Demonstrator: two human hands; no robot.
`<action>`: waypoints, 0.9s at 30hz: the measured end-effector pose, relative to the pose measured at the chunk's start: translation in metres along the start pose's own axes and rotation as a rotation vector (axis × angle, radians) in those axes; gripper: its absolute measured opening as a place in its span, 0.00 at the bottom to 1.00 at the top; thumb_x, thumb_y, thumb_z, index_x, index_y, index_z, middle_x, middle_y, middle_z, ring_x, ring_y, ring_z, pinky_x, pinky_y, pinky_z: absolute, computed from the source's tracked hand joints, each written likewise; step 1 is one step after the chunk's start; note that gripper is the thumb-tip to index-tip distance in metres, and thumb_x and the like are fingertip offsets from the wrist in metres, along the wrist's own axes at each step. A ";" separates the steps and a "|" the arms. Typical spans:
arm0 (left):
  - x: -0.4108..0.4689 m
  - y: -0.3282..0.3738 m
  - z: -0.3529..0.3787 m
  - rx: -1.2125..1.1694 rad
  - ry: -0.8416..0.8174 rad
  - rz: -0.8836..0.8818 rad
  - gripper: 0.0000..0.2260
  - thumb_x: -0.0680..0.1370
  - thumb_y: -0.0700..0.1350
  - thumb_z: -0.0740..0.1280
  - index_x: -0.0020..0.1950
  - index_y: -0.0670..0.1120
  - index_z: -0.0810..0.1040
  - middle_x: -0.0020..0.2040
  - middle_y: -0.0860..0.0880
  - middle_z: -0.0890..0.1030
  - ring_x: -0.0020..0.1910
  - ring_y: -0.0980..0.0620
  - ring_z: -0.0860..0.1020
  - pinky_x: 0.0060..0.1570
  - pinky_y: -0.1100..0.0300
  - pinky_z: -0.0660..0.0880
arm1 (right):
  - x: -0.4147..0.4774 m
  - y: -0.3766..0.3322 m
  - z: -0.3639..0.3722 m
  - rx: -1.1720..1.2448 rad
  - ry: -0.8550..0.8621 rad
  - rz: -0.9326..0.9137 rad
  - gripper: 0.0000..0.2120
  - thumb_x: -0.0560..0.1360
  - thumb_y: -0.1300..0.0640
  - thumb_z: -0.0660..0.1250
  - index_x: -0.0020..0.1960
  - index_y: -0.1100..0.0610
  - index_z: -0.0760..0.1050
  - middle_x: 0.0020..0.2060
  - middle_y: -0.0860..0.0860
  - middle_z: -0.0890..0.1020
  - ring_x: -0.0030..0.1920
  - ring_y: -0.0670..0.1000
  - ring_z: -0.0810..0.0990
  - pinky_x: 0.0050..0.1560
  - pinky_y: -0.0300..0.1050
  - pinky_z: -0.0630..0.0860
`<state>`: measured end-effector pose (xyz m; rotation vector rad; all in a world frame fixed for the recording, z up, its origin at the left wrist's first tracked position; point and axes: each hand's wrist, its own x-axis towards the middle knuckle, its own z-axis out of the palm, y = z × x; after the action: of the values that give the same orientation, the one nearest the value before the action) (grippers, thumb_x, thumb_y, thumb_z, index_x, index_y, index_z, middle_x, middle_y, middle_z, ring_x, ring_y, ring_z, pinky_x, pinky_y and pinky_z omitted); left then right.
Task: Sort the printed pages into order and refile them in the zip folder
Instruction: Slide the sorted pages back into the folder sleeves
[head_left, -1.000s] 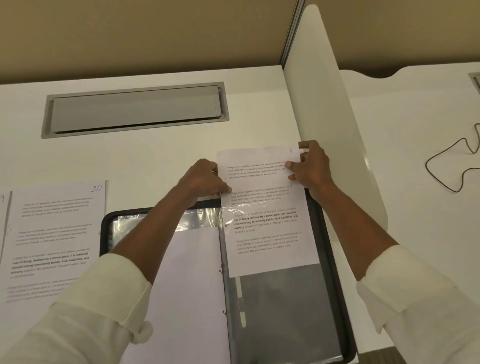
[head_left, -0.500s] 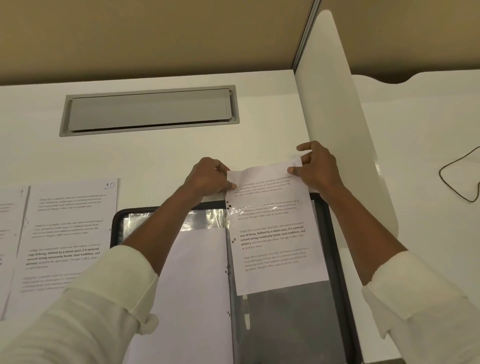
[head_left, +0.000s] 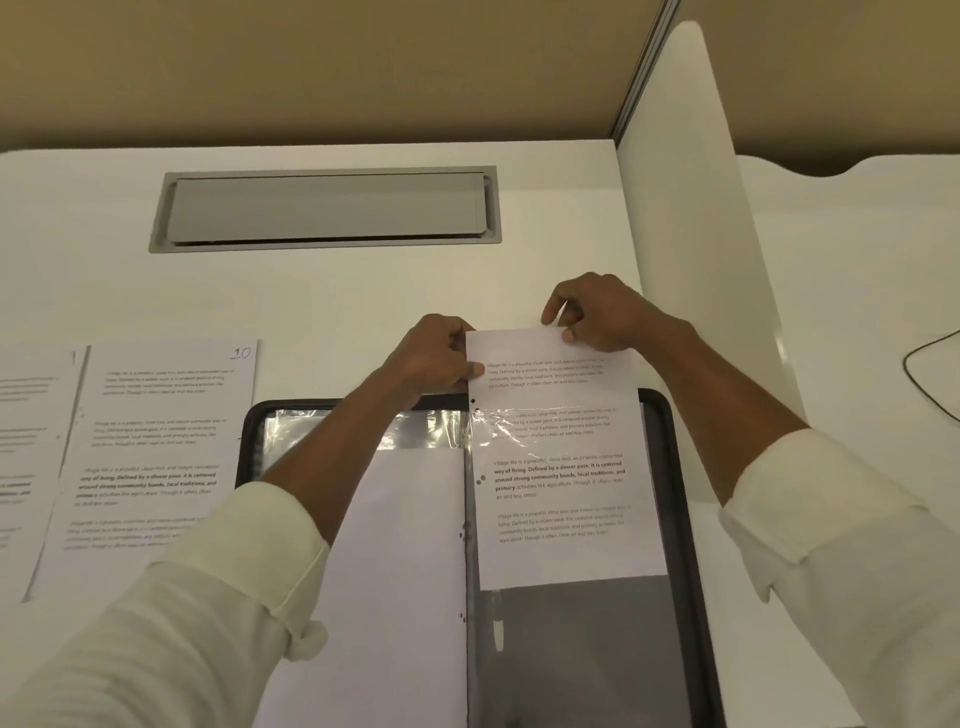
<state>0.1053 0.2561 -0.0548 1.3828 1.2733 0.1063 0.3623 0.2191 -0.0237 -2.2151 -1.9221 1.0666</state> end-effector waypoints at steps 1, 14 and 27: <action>0.000 -0.001 0.002 0.043 0.004 0.001 0.13 0.75 0.31 0.77 0.57 0.41 0.81 0.51 0.42 0.85 0.51 0.45 0.86 0.48 0.52 0.86 | 0.001 -0.002 0.002 -0.020 -0.026 -0.020 0.14 0.74 0.69 0.74 0.57 0.55 0.84 0.46 0.50 0.83 0.51 0.52 0.83 0.57 0.50 0.80; -0.026 -0.005 0.022 0.427 0.042 0.066 0.21 0.69 0.44 0.82 0.59 0.45 0.81 0.51 0.48 0.84 0.51 0.47 0.83 0.51 0.51 0.82 | -0.018 -0.016 0.030 0.083 -0.185 -0.089 0.23 0.67 0.48 0.85 0.57 0.48 0.79 0.47 0.47 0.85 0.47 0.47 0.83 0.48 0.45 0.78; -0.100 -0.057 0.071 0.572 0.483 0.245 0.35 0.69 0.55 0.82 0.70 0.45 0.73 0.70 0.46 0.72 0.71 0.43 0.68 0.66 0.49 0.71 | -0.037 -0.043 0.074 0.023 -0.067 -0.196 0.34 0.63 0.40 0.84 0.62 0.46 0.72 0.50 0.46 0.82 0.48 0.51 0.81 0.50 0.53 0.80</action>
<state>0.0809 0.1234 -0.0603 2.0947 1.5977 0.2725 0.2883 0.1665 -0.0438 -1.9528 -2.0899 1.1381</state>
